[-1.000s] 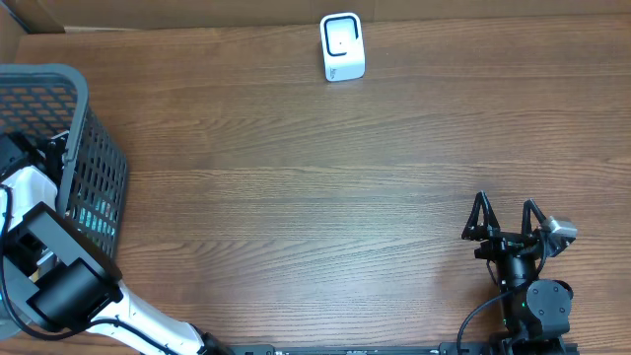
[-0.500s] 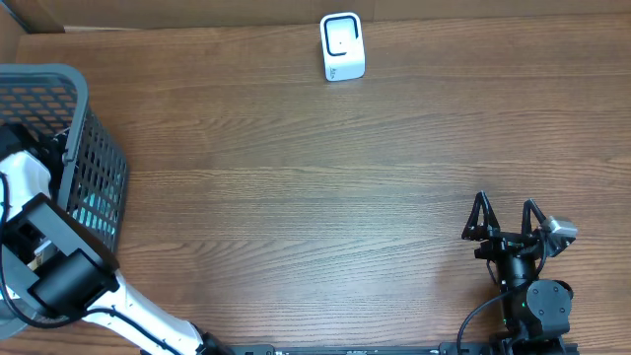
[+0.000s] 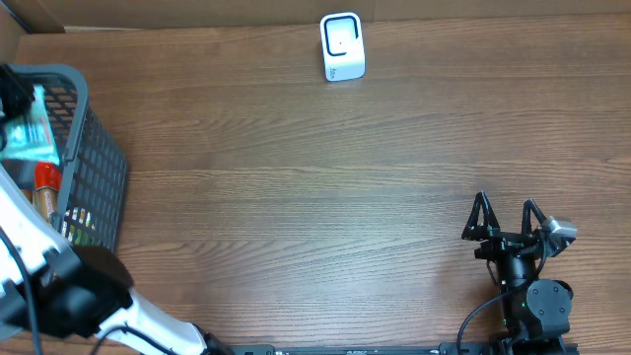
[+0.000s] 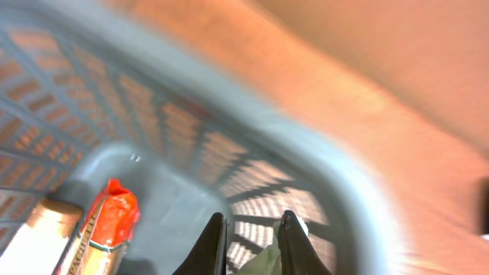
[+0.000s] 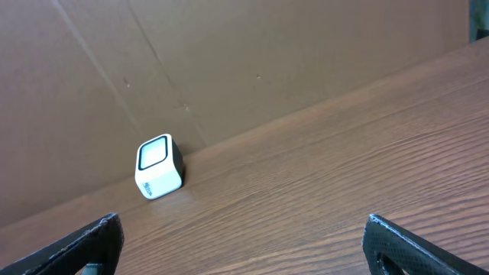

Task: Scan the item barcode
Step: 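Grasp the teal wet-wipe pack with the left gripper and lift, then carry the teal pack toward the scanner and release it on the table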

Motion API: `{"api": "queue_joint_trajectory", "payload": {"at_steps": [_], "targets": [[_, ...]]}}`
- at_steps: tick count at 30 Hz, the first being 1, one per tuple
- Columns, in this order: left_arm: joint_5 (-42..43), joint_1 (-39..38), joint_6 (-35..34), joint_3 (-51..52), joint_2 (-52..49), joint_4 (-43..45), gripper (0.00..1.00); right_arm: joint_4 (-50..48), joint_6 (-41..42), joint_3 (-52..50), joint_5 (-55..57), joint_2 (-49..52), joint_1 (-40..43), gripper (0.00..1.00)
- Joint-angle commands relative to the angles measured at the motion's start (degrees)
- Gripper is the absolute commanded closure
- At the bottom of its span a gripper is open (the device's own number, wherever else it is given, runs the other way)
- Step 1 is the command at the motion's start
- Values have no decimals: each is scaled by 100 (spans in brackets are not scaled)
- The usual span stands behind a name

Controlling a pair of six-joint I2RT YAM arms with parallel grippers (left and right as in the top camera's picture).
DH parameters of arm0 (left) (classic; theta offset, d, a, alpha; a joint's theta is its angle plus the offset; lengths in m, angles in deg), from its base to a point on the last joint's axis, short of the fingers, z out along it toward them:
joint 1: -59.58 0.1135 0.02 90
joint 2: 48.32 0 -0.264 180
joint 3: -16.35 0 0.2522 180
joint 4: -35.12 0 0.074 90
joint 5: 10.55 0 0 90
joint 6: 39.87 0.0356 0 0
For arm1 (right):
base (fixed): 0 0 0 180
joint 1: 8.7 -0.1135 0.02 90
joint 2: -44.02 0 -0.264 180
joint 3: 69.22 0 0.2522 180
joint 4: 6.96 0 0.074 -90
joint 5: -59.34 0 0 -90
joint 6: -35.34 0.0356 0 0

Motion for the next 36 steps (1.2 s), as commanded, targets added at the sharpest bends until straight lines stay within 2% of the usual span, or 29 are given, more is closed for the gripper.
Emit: {"api": "queue_joint_trajectory", "payload": {"at_steps": [1, 6, 11, 20, 27, 31, 36], "targets": [[87, -531, -212, -302, 813, -201, 96, -22, 33, -59, 57, -9, -31, 0], [87, -1550, -212, -302, 1239, -625, 96, -22, 33, -59, 57, -9, -31, 0], [83, -2855, -212, -238, 1119, -1178, 96, -22, 33, -59, 57, -9, -31, 0], [37, -4647, -317, 632, 605, -1191, 96, -22, 33, -59, 57, -9, -31, 0], [24, -5237, -785, 2050, 122, -487, 96, -22, 33, -59, 57, -9, -31, 0], [44, -5368, -1207, 3051, 83, 378, 96, -22, 33, -59, 57, -9, -31, 0], [212, -5525, -2146, 4249, 83, 1556, 96, -22, 33, -59, 57, -9, -31, 0]]}}
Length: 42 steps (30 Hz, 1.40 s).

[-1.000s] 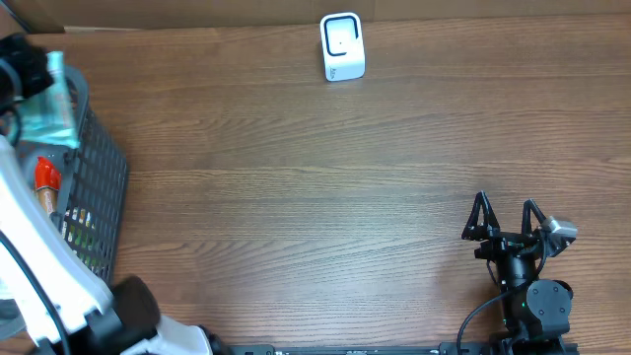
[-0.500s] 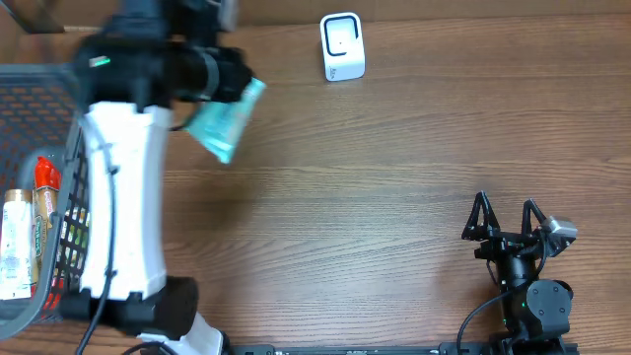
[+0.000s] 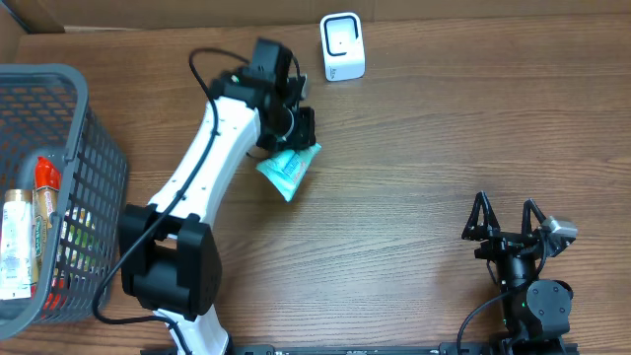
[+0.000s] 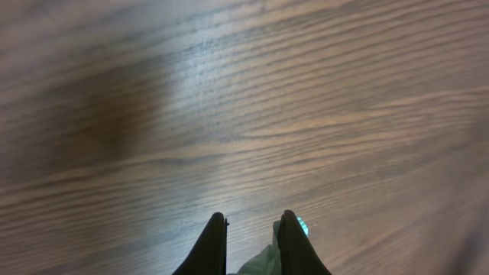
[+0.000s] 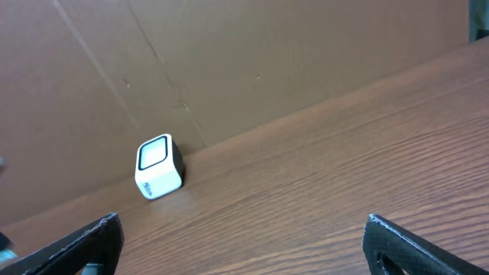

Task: Scan the item barcode
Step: 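Carry the teal pack toward the scanner and release it on the table, then return the left gripper into the basket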

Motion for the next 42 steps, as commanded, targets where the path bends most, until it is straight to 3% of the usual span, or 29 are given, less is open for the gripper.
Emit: {"api": "queue_joint_trajectory", "payload": {"at_steps": [1, 8, 10, 11, 12, 15, 23, 27, 30, 33, 37, 42], "targets": [[264, -160, -975, 719, 44, 573, 96, -20, 35, -59, 59, -9, -31, 0], [555, -361, -2367, 1958, 44, 2483, 96, -20, 33, -59, 59, -9, -31, 0], [756, -382, -2470, 2114, 44, 2889, 96, -20, 33, -59, 59, -9, -31, 0], [909, -387, -2465, 2146, 44, 3086, 88, -20, 33, -59, 59, -9, -31, 0], [944, -387, -2465, 2146, 44, 3178, 65, -22, 33, -59, 59, -9, -31, 0], [946, -385, -2452, 2144, 46, 3259, 30, -22, 33, -59, 59, -9, -31, 0], [1060, -278, -1550, 1816, 262, 3176, 27, -20, 33, -59, 59, -9, -31, 0], [686, -24, -1008, 1141, 723, 2555, 27, -20, 33, -59, 59, -9, -31, 0], [146, 236, -446, 354, 1119, 1613, 26, -20, 33, -59, 59, -9, -31, 0], [-573, 599, 4, -555, 1447, 498, 18, -20, 33, -59, 59, -9, -31, 0], [-1084, 1502, 4, -1574, 1814, -855, 15, -20, 33, -59, 59, -9, -31, 0], [-1078, 3075, -44, -1818, 2271, -1604, 18, -20, 33, -59, 59, -9, -31, 0]]}}
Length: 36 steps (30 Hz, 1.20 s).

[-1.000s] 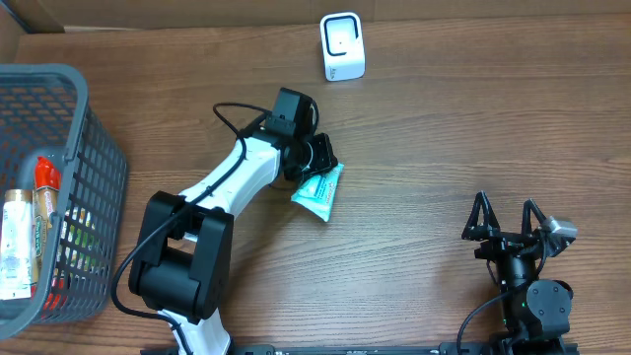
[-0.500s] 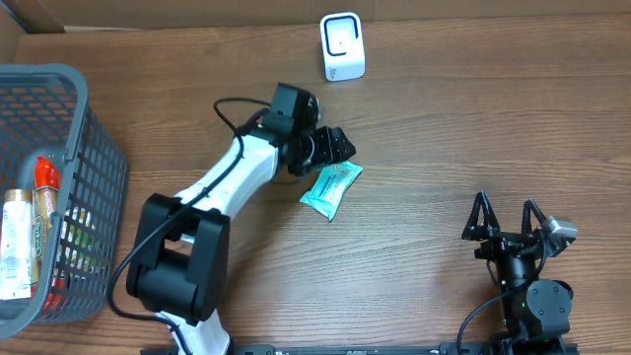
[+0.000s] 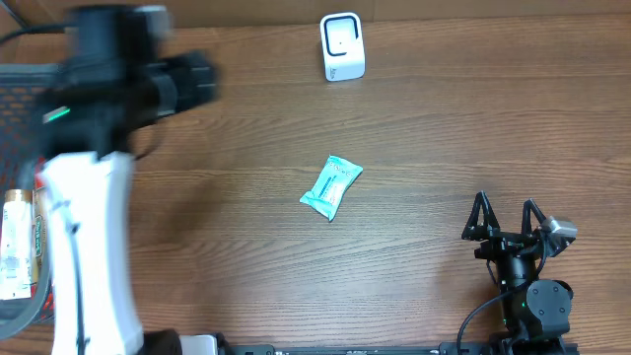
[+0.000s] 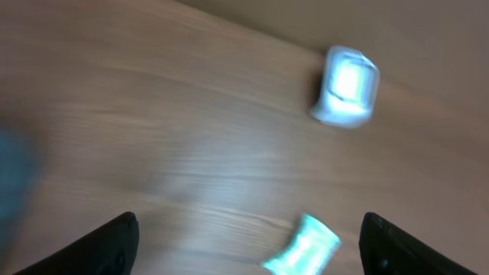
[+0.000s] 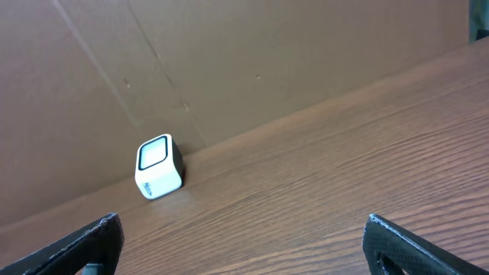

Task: Scan the item barcode
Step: 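Return the left gripper into the basket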

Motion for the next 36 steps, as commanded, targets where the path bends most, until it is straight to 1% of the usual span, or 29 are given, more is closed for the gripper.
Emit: {"api": "queue_joint_trajectory", "payload": {"at_steps": [1, 5, 7, 8, 9, 11, 15, 17, 21, 24, 29, 33, 36], "targets": [[-269, 988, 146, -44, 155, -350, 18, -20, 33, -59, 57, -9, -31, 0], [-291, 2227, 254, -13, 177, -734, 19, -20, 33, -59, 57, -9, -31, 0], [-254, 2726, 232, 131, 177, -723, 20, -20, 33, -59, 57, -9, -31, 0], [-249, 2983, 144, 236, 170, -702, 22, -20, 33, -59, 57, -9, -31, 0], [-299, 3182, 7, 363, 168, -662, 24, -20, 33, -59, 57, -9, -31, 0], [-319, 3554, -227, 717, 173, -492, 24, -20, 33, -59, 57, -9, -31, 0], [-424, 4009, -273, 1471, 170, 55, 24, -20, 33, -59, 57, -9, -31, 0], [-439, 4138, -219, 1810, 170, 313, 24, -20, 33, -59, 57, -9, -31, 0], [-538, 4188, 240, 2409, 170, 619, 24, -20, 33, -59, 57, -9, -31, 0], [-955, 4183, 461, 2769, 157, 776, 23, -20, 33, -59, 57, -9, -31, 0], [-1591, 4183, 1123, 3331, 68, 1137, 23, -20, 33, -59, 57, -9, -31, 0], [-1613, 4183, 1665, 3733, 28, 1467, 24, -20, 33, -59, 57, -9, -31, 0], [-1609, 4179, 1915, 3980, 28, 1801, 24, -20, 33, -59, 57, -9, -31, 0]]}}
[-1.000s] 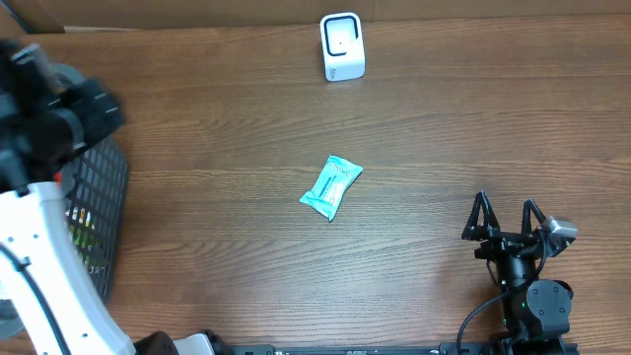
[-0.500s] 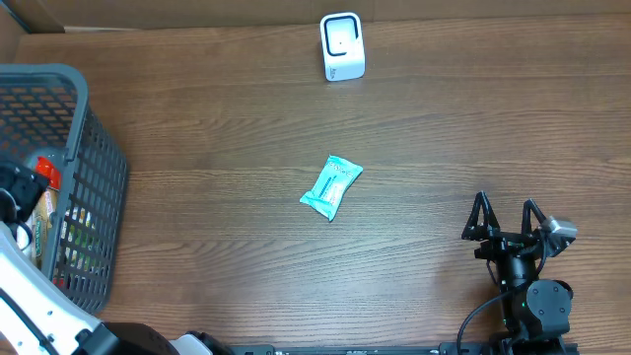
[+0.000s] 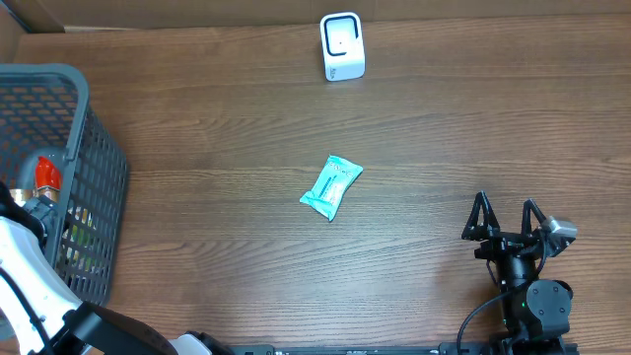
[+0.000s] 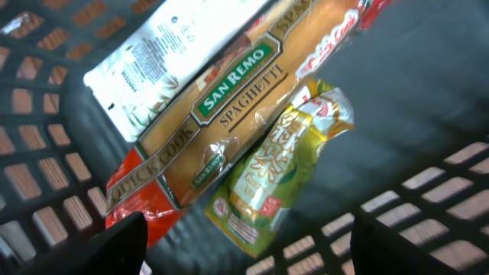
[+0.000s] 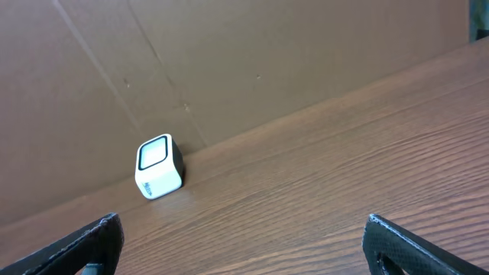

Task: Scan the item barcode
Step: 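Return the left gripper into the basket, then grasp the yellow POKKA green tea pouch with the left gripper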

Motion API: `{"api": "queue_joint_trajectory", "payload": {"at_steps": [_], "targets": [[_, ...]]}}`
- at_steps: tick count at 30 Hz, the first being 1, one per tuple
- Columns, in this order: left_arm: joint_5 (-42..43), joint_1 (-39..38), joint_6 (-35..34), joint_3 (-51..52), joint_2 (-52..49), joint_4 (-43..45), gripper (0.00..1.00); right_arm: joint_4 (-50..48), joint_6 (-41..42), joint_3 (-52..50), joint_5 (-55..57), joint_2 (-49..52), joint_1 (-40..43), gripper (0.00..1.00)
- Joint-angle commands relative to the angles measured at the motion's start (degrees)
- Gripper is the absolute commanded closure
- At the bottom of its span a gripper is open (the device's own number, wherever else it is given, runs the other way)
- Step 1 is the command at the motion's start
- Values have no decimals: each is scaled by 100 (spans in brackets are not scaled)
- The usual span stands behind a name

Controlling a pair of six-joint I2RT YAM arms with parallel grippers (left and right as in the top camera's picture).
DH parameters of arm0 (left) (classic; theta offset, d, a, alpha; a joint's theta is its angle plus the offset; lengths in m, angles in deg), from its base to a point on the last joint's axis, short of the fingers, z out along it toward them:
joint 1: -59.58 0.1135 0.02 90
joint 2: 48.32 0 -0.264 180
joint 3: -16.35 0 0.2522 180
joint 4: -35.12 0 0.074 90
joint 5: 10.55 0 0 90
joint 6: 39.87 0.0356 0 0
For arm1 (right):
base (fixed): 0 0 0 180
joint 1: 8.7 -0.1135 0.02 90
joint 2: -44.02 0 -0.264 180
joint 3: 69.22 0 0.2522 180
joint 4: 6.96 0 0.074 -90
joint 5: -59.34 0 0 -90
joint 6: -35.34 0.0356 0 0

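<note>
The white barcode scanner stands at the far edge of the table, also in the right wrist view. A teal packet lies flat mid-table, with no gripper near it. My left gripper is open down inside the grey basket. It hangs over a San Remo spaghetti pack, a green-yellow sachet and a white packet, and holds nothing. My right gripper is open at the near right, resting low and empty.
The basket at the left edge also shows a red-topped pack from above. My left arm reaches over the basket's near side. A cardboard wall backs the table behind the scanner.
My left gripper was open, high above the table's left side, facing the scanner and the teal packet. Now it is down in the basket over the spaghetti. The teal packet and right arm have not moved.
First my left gripper was in the basket, shut on the teal packet. Then it held the packet over the table near the scanner. After that the packet lay on the table with the gripper open and away. Now the gripper is back in the basket.
</note>
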Motion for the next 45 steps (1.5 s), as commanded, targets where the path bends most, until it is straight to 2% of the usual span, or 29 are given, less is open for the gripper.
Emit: {"api": "queue_joint_trajectory", "payload": {"at_steps": [1, 9, 13, 17, 25, 30, 34, 45], "targets": [[-79, -44, 734, 317, -44, 160, 24, -20, 35, -59, 59, -9, -31, 0], [-37, -44, 1054, 688, -52, 824, 30, -22, 35, -59, 59, -9, -31, 0], [240, -44, 1370, 807, -55, 1023, 34, -20, 35, -59, 59, -9, -31, 0], [647, -44, 1408, 815, -107, 1147, 30, -20, 35, -59, 59, -9, -31, 0], [1025, -42, 1401, 815, -629, 1045, 30, -20, 35, -59, 59, -9, -31, 0], [1023, -44, 1368, 815, -850, 1005, 36, -20, 35, -59, 59, -9, -31, 0], [1027, -42, 1130, 809, -866, 1019, 42, -20, 35, -59, 59, -9, -31, 0], [1628, -20, -894, 463, -866, 785, 34, -20, 35, -59, 59, -9, -31, 0]]}}
